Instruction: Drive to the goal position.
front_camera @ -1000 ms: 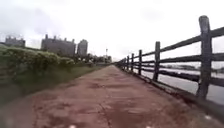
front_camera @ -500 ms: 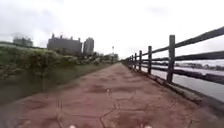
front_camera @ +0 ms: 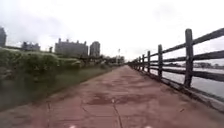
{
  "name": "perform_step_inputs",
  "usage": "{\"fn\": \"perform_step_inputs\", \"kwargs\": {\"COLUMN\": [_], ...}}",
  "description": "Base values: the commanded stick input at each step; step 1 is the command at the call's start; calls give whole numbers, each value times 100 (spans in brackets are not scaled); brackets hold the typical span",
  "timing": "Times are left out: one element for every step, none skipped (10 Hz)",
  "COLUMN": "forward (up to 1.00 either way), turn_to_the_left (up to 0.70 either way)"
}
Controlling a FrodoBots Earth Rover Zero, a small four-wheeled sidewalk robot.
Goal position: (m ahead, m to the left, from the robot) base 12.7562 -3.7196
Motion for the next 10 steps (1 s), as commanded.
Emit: {"fn": "perform_step_inputs", "kwargs": {"forward": [100, 100, 100, 100, 100, 100, 100, 100, 100, 100], "turn_to_the_left": [12, 12, 10, -4, -17, -28, -28, -28, -28, -28]}}
